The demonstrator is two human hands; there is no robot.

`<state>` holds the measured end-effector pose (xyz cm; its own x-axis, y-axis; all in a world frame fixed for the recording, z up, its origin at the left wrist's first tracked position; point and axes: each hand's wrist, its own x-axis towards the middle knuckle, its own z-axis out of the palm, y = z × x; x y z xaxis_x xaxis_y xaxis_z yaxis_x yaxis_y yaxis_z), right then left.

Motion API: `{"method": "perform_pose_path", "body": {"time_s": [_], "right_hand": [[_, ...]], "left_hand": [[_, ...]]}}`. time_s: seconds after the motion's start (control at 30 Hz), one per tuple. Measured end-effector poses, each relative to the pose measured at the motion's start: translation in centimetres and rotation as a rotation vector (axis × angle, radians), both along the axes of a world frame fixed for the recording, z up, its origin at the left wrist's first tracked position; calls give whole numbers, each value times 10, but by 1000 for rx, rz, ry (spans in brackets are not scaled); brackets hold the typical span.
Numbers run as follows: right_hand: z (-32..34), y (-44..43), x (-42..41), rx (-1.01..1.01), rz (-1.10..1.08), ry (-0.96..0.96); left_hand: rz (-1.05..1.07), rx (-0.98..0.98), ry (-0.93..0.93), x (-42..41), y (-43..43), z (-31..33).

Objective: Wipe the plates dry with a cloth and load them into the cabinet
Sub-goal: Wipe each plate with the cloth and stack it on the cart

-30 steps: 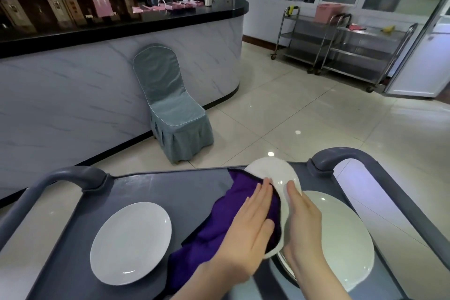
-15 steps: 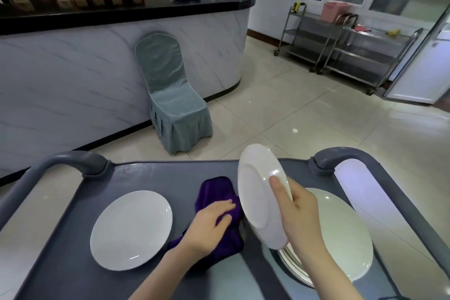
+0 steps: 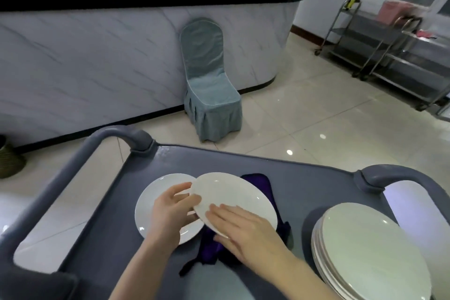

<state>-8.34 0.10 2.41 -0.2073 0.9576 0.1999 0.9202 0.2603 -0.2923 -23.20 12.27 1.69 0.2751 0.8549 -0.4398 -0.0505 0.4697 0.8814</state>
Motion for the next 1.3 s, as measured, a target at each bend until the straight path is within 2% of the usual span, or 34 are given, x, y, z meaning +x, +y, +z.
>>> {"method": "perform_pose_path", "body": {"time_s": [0.1,0.23,0.33,0.5,0.63,0.93,1.3], "right_hand": [[-10,16,0,-336,-92,131],[-39,30,14,-308,-554,286],[-62,46,10,-420,-788,419],[-87,69,-15,-419,-829,663],[-94,81,-34,-383,-883,733],[-113,91,-50,-382,-963,684],[-118,98,-50,-337,-948,624]], "left_hand": [[70,-32,7,-20,7,-18],[185,-70,35,-48,21,-46],[248,-119,39,-64,34,-62],[228,-90,72,-86,48,-82],[150,44,223,-105,58,-91],[-32,215,475,-114,75,-104],[23,254,554,-108,71,-116]]}}
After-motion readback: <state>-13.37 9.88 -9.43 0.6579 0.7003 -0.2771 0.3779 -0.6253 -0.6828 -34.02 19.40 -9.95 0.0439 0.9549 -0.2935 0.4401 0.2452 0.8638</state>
